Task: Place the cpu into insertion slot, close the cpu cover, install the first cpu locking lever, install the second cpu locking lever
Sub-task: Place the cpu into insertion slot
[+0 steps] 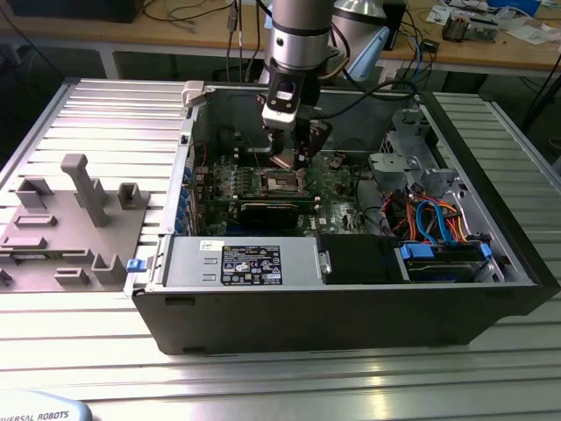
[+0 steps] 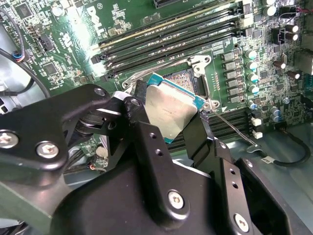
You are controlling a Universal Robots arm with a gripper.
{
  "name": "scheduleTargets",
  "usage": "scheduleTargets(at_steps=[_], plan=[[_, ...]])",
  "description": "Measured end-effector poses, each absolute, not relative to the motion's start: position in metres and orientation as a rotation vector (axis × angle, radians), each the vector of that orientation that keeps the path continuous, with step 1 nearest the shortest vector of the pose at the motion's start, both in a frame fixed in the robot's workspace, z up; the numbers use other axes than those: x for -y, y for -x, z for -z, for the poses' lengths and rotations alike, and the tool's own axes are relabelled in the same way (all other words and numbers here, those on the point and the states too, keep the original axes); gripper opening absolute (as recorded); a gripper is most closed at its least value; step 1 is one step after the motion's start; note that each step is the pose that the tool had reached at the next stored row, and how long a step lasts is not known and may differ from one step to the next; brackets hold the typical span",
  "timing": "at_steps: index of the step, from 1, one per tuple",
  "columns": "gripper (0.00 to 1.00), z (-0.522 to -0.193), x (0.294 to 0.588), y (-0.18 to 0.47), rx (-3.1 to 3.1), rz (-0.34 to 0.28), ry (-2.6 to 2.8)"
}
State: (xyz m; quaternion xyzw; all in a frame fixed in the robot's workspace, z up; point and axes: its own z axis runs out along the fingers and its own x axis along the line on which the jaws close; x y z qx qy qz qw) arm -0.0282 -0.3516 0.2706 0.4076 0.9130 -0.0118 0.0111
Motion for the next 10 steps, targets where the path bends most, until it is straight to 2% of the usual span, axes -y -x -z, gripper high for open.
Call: scheduleTargets(at_steps=[10], plan=[[0.54, -0.2699, 0.3516, 0.0283, -2.836, 0.037, -1.300]])
